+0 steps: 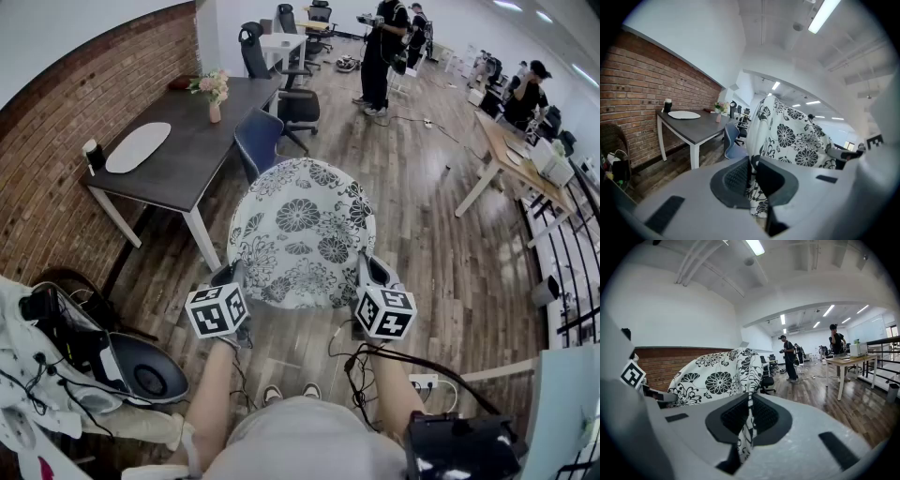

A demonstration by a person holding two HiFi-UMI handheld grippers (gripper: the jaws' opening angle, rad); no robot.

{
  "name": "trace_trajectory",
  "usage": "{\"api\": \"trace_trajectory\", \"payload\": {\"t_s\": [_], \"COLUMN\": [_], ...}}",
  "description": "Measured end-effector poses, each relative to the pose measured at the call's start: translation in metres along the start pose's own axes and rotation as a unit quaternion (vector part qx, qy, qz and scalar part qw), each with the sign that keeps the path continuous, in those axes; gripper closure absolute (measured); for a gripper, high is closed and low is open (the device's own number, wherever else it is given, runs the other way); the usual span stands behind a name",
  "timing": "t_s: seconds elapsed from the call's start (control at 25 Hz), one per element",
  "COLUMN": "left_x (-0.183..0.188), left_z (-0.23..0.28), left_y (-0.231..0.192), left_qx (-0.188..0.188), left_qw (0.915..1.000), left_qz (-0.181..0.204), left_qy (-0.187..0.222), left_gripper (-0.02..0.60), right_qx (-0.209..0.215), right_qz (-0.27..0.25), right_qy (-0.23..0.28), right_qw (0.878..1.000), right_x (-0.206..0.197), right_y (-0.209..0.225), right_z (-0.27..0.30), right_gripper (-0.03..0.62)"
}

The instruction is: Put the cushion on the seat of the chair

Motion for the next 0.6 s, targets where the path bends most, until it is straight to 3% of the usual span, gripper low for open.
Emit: {"api": "trace_trajectory", "payload": {"t_s": [0.6], "left_x": [-0.003], "left_z": [0.002], "left_y": [-0.007], "left_qx": [-0.019], "left_qw": [0.9998], "left_qz": [-0.001], "left_qy": [-0.011], "left_gripper": [0.565], "right_qx": [-0.011], "right_qz": [0.014], "right_qy": [0.0], "right_qw": [1.0], "right_x": [-0.005], "right_y": [-0.01], "right_z": [-0.003], "right_gripper": [0.58]}}
Point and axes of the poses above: the fingertips, and each gripper's own axes: z forward along the fingers, y to its right, x out of its top, the point moved 4 cm from there along -z, backward along the fingers, and after that the axes turned 8 degrees about -y, right-handed, at the moved point
